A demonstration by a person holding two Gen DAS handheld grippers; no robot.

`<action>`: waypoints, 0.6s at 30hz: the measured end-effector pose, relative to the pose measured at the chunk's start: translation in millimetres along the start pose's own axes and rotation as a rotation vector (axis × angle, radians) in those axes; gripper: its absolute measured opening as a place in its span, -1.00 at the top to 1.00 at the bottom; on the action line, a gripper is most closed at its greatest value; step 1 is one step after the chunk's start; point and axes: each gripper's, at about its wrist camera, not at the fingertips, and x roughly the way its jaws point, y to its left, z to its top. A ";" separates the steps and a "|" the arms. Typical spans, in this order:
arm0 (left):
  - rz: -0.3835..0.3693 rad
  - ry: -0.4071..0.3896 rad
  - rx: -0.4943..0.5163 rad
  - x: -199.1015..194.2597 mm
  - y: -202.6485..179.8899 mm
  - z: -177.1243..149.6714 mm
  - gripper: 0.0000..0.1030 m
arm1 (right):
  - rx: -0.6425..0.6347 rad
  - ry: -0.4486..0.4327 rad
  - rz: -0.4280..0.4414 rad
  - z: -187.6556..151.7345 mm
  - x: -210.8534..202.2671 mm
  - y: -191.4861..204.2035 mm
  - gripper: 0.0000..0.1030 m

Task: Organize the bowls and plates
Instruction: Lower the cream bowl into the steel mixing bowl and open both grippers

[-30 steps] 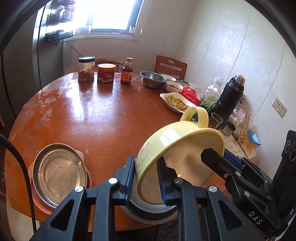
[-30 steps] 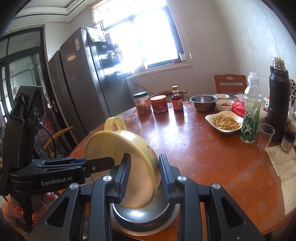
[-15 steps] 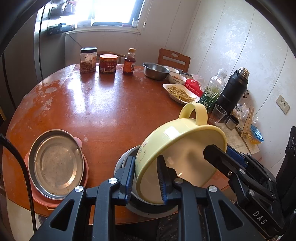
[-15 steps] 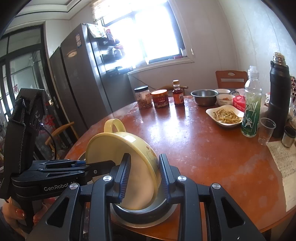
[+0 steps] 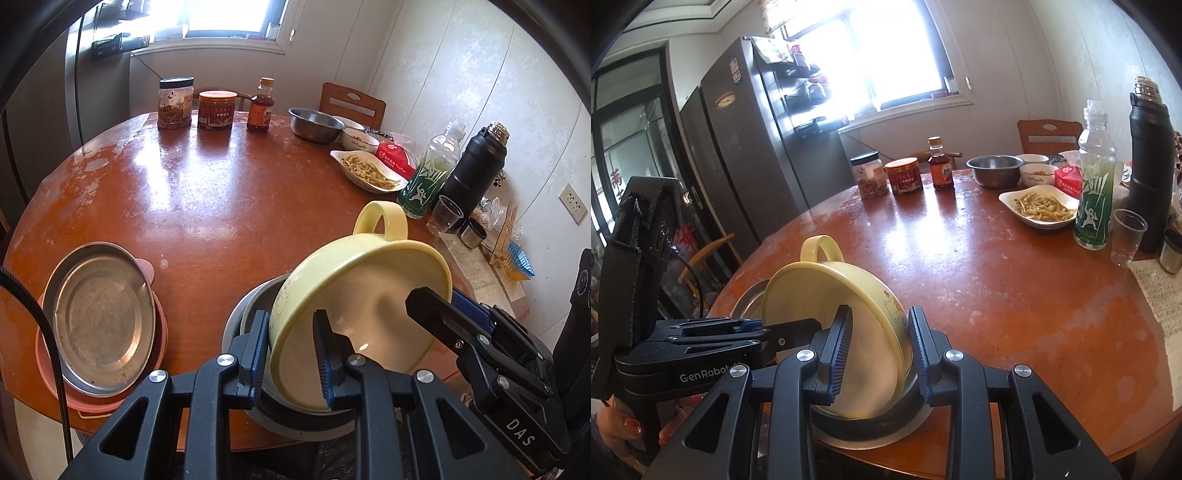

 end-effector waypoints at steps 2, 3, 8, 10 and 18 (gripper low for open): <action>0.006 0.000 0.003 1.5 -0.5 0.0 0.53 | 0.008 0.005 0.002 -0.5 1.6 -1.6 0.38; 0.008 -0.001 0.003 2.2 -0.5 -0.2 0.53 | 0.008 0.007 0.002 -1.0 1.8 -2.0 0.38; 0.019 0.001 0.006 5.7 -0.1 0.0 0.53 | 0.012 0.019 0.003 -2.0 6.3 -3.7 0.38; 0.022 0.003 0.006 7.6 0.7 0.0 0.53 | 0.011 0.024 0.006 -3.0 8.4 -3.7 0.38; 0.034 0.008 -0.001 14.8 4.3 0.0 0.53 | 0.014 0.052 0.009 -5.6 17.9 -5.9 0.38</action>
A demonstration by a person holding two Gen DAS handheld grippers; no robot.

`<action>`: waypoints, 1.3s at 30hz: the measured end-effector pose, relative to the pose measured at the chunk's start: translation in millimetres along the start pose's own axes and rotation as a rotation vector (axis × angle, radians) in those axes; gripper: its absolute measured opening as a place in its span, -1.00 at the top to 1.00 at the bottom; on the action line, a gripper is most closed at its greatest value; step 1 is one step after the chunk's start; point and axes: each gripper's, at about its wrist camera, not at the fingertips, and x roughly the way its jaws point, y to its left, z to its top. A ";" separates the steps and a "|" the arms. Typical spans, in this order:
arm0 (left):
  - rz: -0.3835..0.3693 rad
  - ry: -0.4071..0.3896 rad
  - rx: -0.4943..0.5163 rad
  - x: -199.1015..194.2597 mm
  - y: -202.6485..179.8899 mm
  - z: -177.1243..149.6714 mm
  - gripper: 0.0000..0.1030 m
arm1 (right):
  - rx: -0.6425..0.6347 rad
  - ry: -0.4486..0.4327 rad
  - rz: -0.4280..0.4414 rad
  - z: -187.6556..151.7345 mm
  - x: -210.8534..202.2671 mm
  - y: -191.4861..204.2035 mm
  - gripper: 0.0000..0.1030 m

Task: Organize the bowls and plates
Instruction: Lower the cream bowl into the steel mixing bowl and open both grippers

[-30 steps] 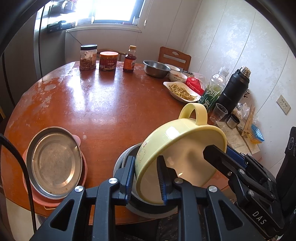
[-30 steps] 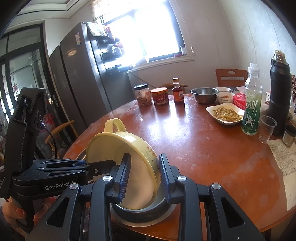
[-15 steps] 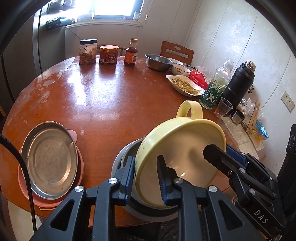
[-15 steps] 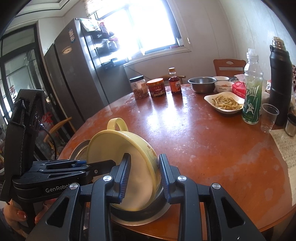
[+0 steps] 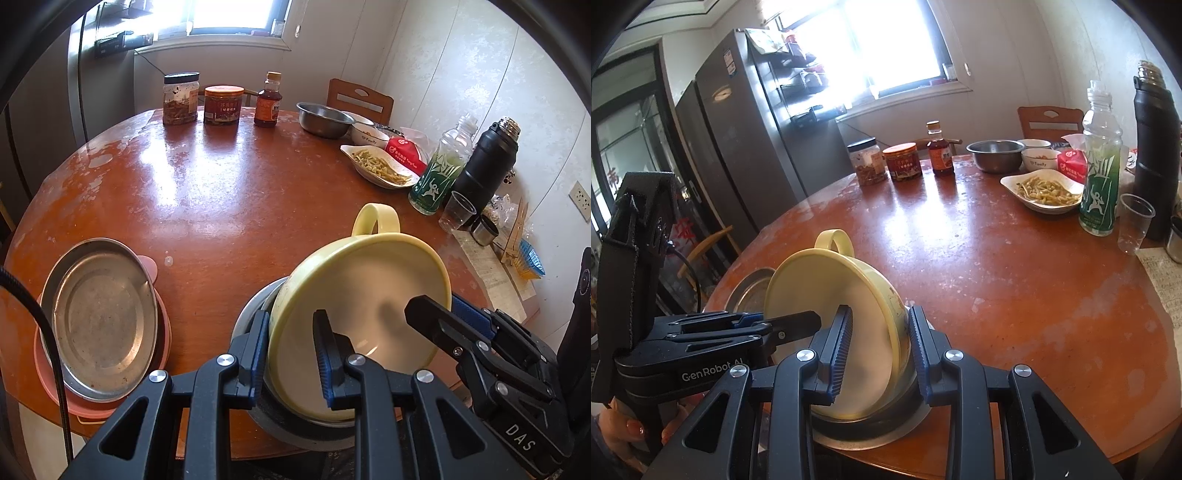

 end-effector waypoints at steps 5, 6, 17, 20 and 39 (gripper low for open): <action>0.000 0.006 -0.001 2.9 1.2 -0.5 0.53 | 0.002 0.007 -0.003 -0.9 3.0 -0.4 0.38; -0.001 0.007 -0.001 3.3 1.6 -0.7 0.53 | 0.002 0.008 -0.004 -0.5 4.4 -1.0 0.38; 0.000 0.008 -0.007 7.4 2.8 -0.1 0.53 | 0.023 0.032 -0.020 -4.1 15.8 -9.7 0.38; 0.006 0.004 0.001 6.7 1.3 0.0 0.53 | 0.021 0.030 -0.025 -5.8 16.8 -11.5 0.38; 0.032 -0.019 0.018 5.7 -3.2 -3.5 0.52 | 0.030 0.000 -0.028 -4.7 7.8 -10.8 0.22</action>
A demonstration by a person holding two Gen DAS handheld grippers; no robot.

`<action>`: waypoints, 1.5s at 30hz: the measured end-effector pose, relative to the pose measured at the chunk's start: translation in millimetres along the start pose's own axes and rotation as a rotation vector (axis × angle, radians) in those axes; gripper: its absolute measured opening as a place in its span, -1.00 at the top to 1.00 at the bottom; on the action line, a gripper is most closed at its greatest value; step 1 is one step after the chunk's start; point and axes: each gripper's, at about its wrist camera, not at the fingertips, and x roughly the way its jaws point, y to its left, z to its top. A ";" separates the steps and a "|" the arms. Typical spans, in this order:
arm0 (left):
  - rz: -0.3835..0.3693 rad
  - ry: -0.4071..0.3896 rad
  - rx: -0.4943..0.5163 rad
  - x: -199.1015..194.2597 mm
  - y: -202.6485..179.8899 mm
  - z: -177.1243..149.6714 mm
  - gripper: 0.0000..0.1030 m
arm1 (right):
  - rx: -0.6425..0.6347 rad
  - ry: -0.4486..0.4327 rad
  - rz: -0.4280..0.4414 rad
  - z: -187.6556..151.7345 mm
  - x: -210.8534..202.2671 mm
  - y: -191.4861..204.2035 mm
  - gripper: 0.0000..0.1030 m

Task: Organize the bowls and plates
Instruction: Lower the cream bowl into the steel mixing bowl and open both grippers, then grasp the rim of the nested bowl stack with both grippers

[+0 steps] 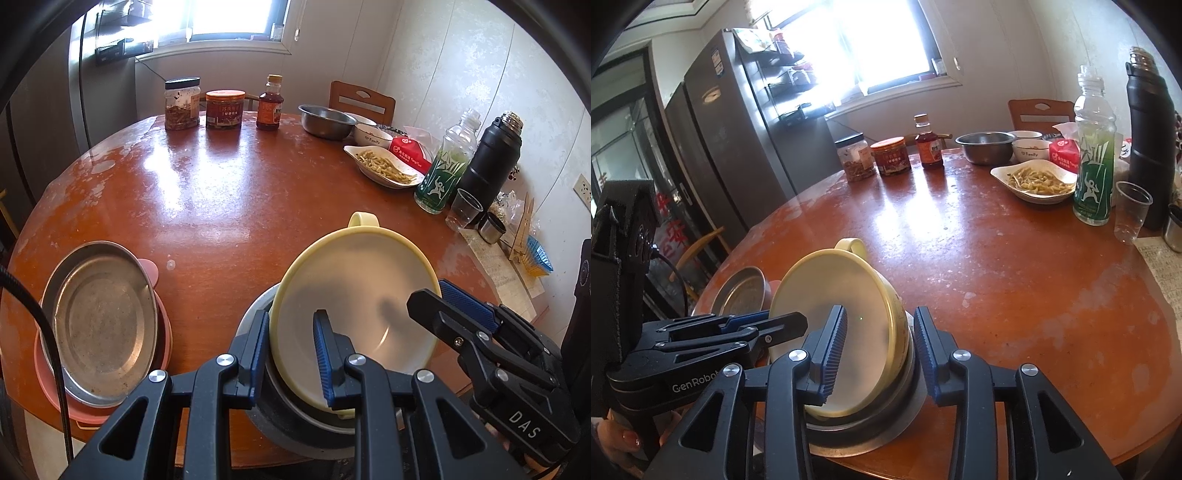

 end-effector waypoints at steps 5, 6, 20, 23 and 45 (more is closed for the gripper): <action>0.011 -0.011 -0.004 -4.0 1.7 0.9 0.48 | -0.002 -0.006 -0.004 1.1 -2.7 0.9 0.17; 0.014 -0.015 -0.004 -5.5 2.3 0.9 0.45 | -0.001 -0.008 -0.002 1.3 -3.4 1.3 0.17; 0.039 -0.058 -0.045 -30.5 15.8 -7.7 0.04 | 0.025 -0.042 0.000 6.9 -22.0 -9.0 -0.36; 0.042 -0.062 -0.041 -34.7 14.0 -13.0 -0.04 | 0.020 -0.049 0.006 7.2 -25.7 -10.0 -0.39; 0.029 -0.010 -0.077 -25.5 12.3 -38.3 -0.26 | 0.063 0.049 0.020 -16.7 -13.1 -16.9 -0.49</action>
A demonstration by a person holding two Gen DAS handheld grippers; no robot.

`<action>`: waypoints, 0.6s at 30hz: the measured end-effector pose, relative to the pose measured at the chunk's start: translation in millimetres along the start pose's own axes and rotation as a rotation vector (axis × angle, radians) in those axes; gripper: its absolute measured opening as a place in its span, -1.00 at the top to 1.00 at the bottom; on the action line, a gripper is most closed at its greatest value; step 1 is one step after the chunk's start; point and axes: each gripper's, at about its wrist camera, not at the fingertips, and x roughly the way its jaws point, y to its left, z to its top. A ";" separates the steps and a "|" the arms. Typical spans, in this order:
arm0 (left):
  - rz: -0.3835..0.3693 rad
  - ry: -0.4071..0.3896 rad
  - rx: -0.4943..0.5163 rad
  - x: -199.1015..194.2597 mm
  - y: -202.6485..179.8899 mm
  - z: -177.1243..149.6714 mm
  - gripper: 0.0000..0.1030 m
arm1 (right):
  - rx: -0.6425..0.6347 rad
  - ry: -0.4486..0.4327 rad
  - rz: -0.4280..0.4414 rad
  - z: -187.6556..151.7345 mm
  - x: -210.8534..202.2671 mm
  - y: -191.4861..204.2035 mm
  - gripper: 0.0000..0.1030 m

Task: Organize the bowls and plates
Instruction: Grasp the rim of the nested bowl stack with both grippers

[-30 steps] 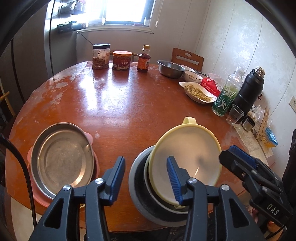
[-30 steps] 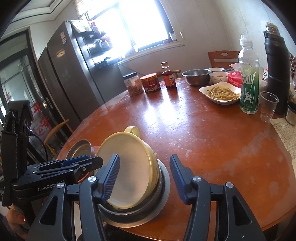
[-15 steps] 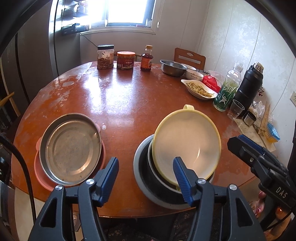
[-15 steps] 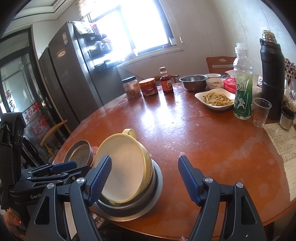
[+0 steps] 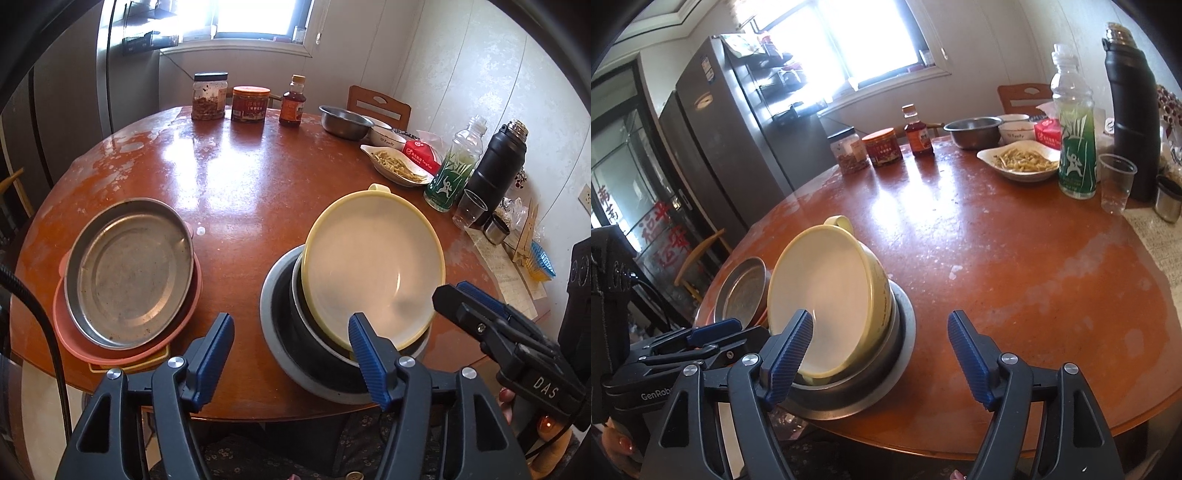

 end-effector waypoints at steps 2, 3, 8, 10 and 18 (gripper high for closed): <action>-0.013 0.001 -0.023 3.8 1.8 2.1 -0.27 | 0.017 0.023 0.003 -0.8 5.6 0.0 -0.50; -0.024 0.003 -0.029 6.6 1.6 3.0 -0.29 | 0.026 0.030 0.007 -0.7 8.0 -0.6 -0.50; -0.032 0.065 -0.052 31.4 2.9 3.1 -0.30 | 0.114 0.090 0.038 -3.1 27.7 -10.0 -0.50; -0.045 0.087 -0.069 40.7 5.2 2.0 -0.31 | 0.132 0.109 0.050 -5.0 34.9 -13.8 -0.50; -0.105 0.101 -0.088 54.9 5.0 1.7 -0.19 | 0.093 0.123 0.068 -7.9 48.3 -12.3 -0.06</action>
